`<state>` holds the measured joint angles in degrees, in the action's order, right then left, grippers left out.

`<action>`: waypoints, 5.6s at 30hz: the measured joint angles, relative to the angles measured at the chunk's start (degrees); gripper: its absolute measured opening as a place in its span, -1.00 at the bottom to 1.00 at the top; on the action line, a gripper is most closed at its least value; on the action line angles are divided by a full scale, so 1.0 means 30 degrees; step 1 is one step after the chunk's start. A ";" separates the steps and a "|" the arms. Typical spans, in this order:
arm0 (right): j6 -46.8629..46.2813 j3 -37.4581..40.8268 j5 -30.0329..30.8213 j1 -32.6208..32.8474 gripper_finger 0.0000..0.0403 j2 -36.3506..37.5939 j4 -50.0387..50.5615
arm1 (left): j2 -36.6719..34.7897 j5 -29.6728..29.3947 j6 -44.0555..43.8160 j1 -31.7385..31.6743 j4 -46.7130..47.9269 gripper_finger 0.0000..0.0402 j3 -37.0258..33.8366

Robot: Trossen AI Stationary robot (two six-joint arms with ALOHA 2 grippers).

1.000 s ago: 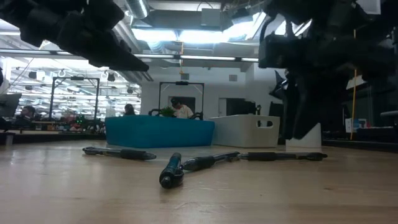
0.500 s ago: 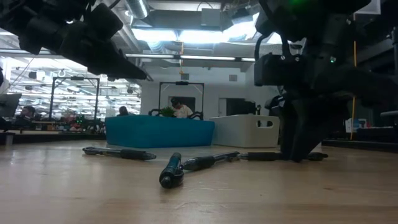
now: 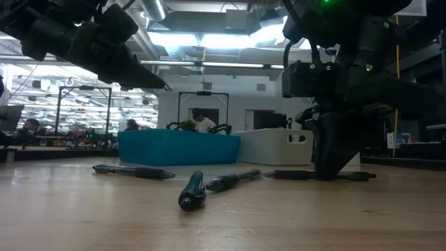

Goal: Sort pens & pencils
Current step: Put the black pen into the gray bin

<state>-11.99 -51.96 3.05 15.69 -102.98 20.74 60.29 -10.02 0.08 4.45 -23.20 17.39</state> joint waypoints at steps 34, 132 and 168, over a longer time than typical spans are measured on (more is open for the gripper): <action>0.3184 0.0200 0.5286 -0.0760 -0.86 0.7349 -0.2432 | 0.0003 0.0011 0.0205 -0.0015 0.0201 -0.67 0.0000; 0.6222 -0.2157 -0.4036 -1.7298 -0.86 0.0270 -0.2200 | 0.0007 0.0010 0.0593 -0.1056 0.0583 -0.67 0.0000; 0.5071 -0.2157 -0.4078 -1.6938 -0.55 0.5714 -0.0967 | 0.0002 0.0015 0.0576 -0.1064 0.0561 -0.67 0.0000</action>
<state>3.22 -58.43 -9.19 -35.13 -85.84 17.84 60.30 -9.98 1.80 1.26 -21.52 17.39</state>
